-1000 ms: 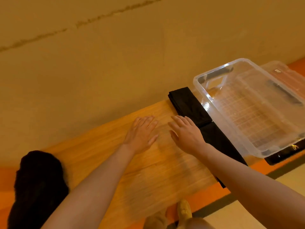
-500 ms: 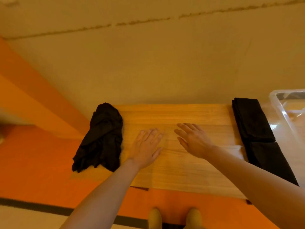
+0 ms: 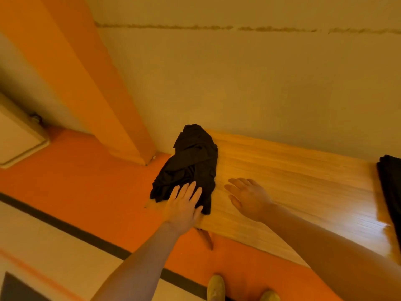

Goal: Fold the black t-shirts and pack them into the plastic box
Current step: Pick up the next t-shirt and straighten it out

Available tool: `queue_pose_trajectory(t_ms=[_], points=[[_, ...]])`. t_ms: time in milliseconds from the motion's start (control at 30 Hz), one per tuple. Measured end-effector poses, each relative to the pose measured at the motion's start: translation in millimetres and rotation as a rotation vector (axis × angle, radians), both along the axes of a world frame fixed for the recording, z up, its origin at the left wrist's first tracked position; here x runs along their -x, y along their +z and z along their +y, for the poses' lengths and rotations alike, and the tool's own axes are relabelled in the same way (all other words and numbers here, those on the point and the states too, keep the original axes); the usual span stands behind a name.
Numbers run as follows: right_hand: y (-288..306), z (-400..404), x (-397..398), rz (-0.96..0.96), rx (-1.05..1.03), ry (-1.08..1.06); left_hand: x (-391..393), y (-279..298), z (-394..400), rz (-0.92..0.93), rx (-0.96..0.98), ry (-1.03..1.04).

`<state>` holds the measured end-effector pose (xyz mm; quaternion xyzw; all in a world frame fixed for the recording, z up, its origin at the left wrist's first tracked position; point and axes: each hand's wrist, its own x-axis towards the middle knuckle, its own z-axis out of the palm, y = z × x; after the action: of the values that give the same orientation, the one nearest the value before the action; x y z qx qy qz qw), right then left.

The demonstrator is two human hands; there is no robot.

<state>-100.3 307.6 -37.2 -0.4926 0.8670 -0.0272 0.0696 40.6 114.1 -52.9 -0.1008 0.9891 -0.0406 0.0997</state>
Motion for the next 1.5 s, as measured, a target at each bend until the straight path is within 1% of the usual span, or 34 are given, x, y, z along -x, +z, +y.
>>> queue_pose_trajectory(t_ms=[100,233,333,467,533,600,667,700,867,1100,1167,1200,1300,1333,1467,1500], points=[[-4.1,-30.1,-14.7,-0.028,0.006,0.067,-12.6,-6.5,-19.0,-0.001,-0.047,0.052],[-11.3,-61.4,-30.0,-0.044,-0.106,0.093,-23.8,-14.4,-36.2,-0.027,-0.092,0.065],[-19.5,-77.8,-40.1,-0.043,-0.157,0.084,-30.7,-22.6,-44.2,-0.056,-0.118,0.059],[-25.7,-91.2,-38.0,-0.008,-0.197,0.061,-33.7,-29.4,-50.2,-0.051,-0.131,0.039],[-26.8,-97.8,-29.9,0.020,-0.196,0.025,-31.7,-28.9,-55.3,-0.012,-0.152,0.037],[-27.4,-104.7,-24.8,0.021,-0.205,-0.006,-27.5,-28.5,-62.8,0.069,-0.162,0.062],[-30.5,-109.6,-25.8,0.010,-0.205,-0.027,-22.4,-27.2,-70.0,0.152,-0.158,0.117],[-32.2,-110.4,-27.8,0.002,-0.193,-0.040,-19.2,-25.4,-73.7,0.163,-0.156,0.151],[-34.7,-102.5,-28.4,-0.028,-0.072,-0.056,4.1,-19.6,-88.9,0.134,-0.120,0.303],[-20.3,-98.5,-11.4,-0.080,0.099,-0.113,22.9,-24.7,-90.6,0.139,-0.134,0.334],[-16.0,-96.8,-12.6,-0.106,0.159,-0.140,24.0,-26.5,-90.0,0.189,-0.148,0.351],[-14.2,-95.6,-13.5,-0.135,0.195,-0.167,23.9,-26.8,-89.5,0.254,-0.191,0.360],[-7.4,-93.2,-16.4,-0.277,0.347,-0.271,21.4,-18.9,-87.9,0.533,-0.362,0.342],[-4.9,-92.8,-16.8,-0.321,0.384,-0.303,20.9,-14.2,-87.2,0.582,-0.416,0.333],[10.1,-90.7,-14.7,-0.551,0.593,-0.495,18.6,6.2,-83.3,0.639,-0.694,0.407],[15.3,-89.9,-12.5,-0.579,0.652,-0.539,17.7,10.6,-82.9,0.657,-0.743,0.428]])
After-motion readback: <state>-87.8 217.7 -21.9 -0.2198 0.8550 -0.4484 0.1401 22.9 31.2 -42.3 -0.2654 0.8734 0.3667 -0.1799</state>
